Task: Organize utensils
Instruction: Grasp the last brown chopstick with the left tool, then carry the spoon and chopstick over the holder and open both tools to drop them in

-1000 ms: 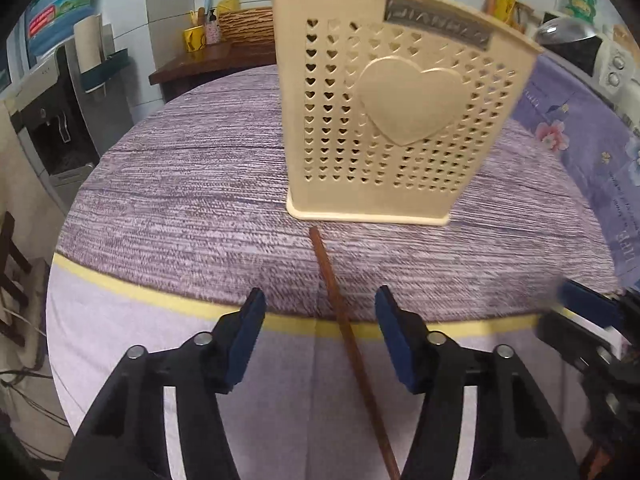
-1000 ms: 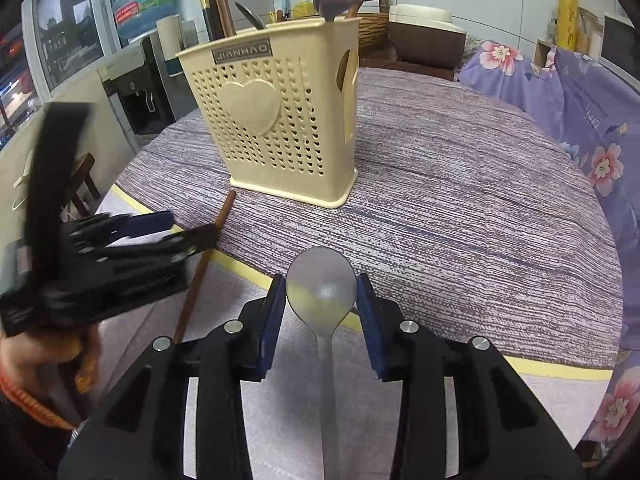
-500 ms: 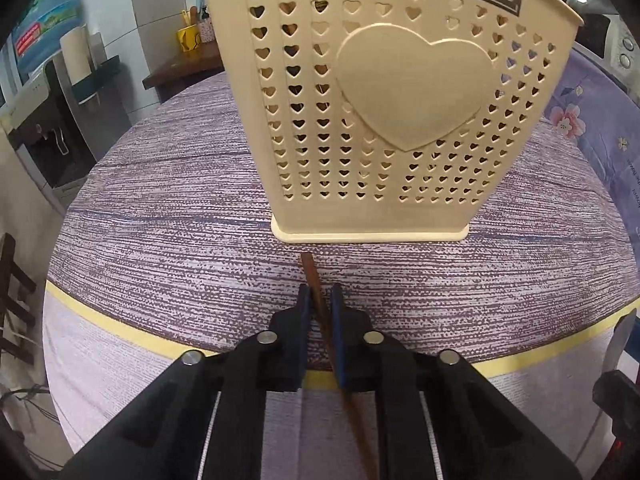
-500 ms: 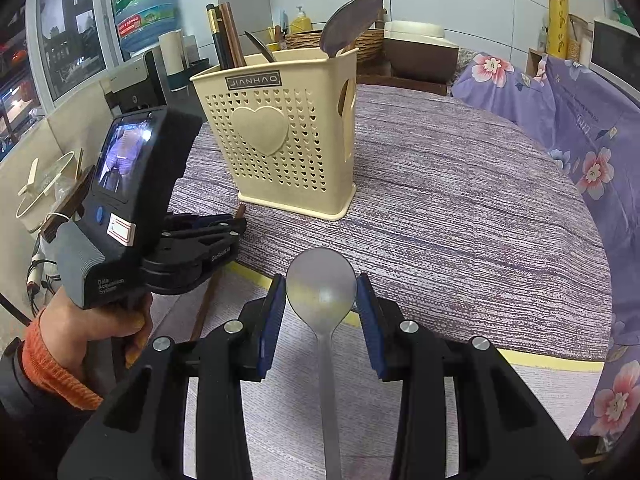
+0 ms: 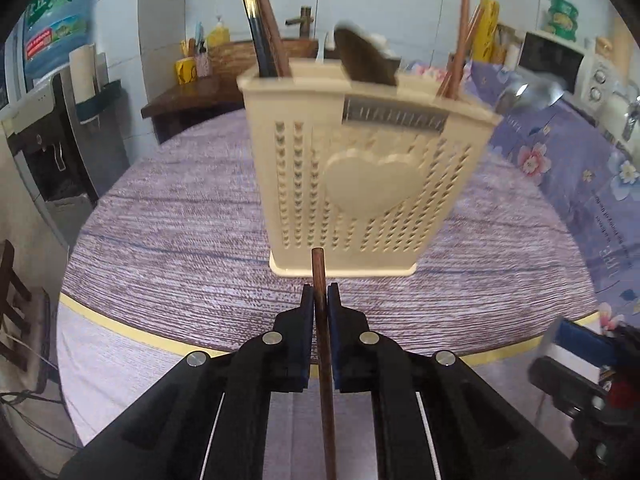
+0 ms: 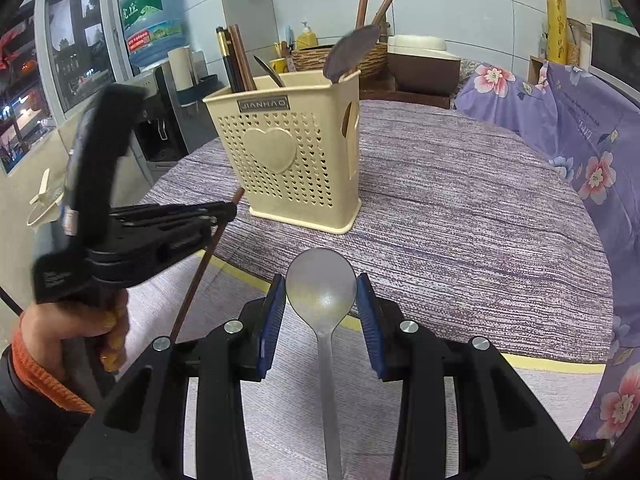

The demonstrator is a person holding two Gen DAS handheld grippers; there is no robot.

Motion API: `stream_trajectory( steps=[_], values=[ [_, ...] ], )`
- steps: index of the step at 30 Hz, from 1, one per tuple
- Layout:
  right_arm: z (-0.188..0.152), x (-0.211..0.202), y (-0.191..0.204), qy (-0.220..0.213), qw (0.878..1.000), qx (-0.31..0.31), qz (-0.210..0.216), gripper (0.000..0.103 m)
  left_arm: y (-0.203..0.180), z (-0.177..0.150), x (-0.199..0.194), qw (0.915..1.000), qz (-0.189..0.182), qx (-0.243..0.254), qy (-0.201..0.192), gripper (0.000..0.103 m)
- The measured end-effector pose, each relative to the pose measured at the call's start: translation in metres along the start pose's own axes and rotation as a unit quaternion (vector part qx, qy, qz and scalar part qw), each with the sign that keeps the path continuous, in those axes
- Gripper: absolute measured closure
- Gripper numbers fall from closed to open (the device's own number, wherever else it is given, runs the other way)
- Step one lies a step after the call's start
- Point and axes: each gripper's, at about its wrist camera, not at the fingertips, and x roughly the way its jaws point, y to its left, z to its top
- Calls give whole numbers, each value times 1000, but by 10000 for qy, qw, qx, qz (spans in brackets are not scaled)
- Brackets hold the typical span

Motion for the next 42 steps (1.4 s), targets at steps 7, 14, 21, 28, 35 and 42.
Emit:
stream_trajectory(
  steps=[7, 14, 21, 28, 35, 42],
  values=[
    [15, -30, -2, -213, 9989, 131, 390, 66, 10, 16, -70, 9971, -298, -7, -701, 95],
    [32, -54, -1, -393, 9967, 200, 677, 66, 23, 24, -112, 9927, -456, -154, -1107, 95],
    [35, -51, 7, -354, 9970, 144, 680, 66, 21, 28, -122, 9905, -471, -157, -1282, 95],
    [44, -53, 17, -384, 9960, -70, 804, 66, 25, 36, -131, 9885, -577, -150, -1389, 95],
    [113, -84, 34, -1170, 9889, -548, 731, 66, 32, 101, -172, 9767, -798, -174, -1983, 95],
    [190, -85, 48, -1823, 9797, -754, 348, 66, 37, 172, -174, 9660, -714, -431, -2448, 95]
  ],
)
